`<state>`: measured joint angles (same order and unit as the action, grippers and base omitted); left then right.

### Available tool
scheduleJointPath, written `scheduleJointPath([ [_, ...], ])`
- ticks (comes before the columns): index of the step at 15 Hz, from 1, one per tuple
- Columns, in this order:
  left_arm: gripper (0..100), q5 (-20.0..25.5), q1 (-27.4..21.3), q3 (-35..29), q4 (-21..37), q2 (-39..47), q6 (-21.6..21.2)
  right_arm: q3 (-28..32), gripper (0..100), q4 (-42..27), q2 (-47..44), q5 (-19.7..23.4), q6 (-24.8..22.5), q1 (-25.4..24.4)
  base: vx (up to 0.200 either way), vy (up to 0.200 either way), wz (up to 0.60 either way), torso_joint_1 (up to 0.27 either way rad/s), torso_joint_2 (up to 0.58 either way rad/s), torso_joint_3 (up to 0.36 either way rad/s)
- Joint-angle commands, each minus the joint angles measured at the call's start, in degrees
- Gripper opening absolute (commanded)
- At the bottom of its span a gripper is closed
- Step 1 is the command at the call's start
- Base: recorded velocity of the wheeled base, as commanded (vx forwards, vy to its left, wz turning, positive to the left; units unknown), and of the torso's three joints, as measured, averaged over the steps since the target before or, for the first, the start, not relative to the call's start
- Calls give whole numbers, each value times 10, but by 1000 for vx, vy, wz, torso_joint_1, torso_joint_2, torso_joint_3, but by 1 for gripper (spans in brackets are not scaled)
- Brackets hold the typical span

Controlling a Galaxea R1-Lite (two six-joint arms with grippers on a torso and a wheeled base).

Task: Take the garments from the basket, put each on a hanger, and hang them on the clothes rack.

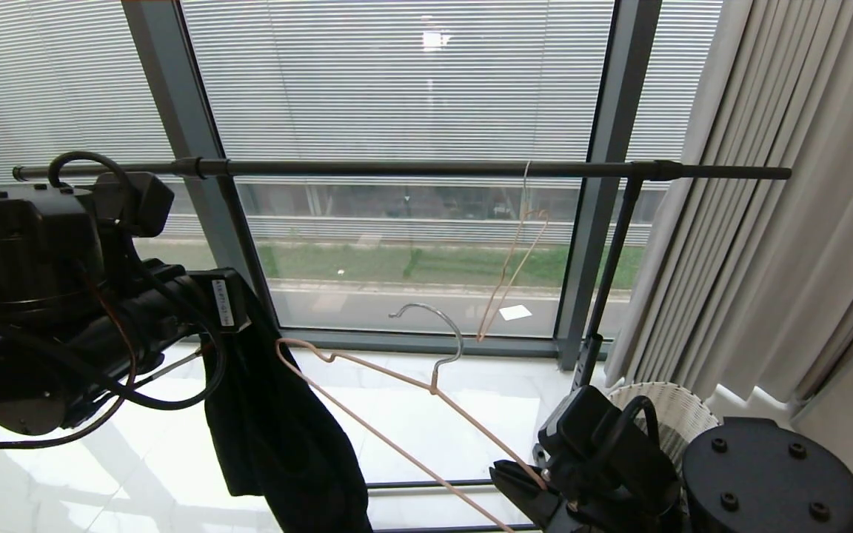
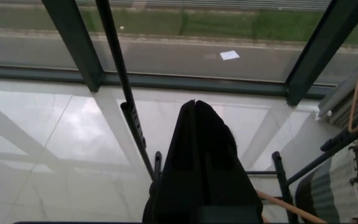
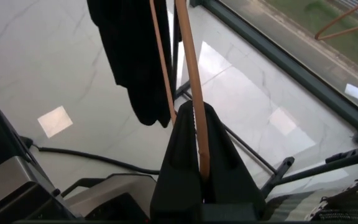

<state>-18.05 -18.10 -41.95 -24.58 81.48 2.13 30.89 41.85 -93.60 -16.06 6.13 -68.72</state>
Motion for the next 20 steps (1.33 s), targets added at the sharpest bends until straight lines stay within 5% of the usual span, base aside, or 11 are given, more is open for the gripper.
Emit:
scheduleJointPath([
  [1, 0, -1, 27, -1, -12, 20, -4, 2, 0, 0, 9, 0, -1, 2, 0, 0, 0, 0, 0, 0],
  [12, 0, 15, -10, 17, -14, 12, -43, 19, 0, 0, -16, 18, -18, -11, 0, 0, 0, 0, 0, 0],
  [20, 0, 120, -26, 88, -13, -59, -84, 53, 0, 1, -43, 40, -3, -9, 0, 0, 0, 0, 0, 0],
])
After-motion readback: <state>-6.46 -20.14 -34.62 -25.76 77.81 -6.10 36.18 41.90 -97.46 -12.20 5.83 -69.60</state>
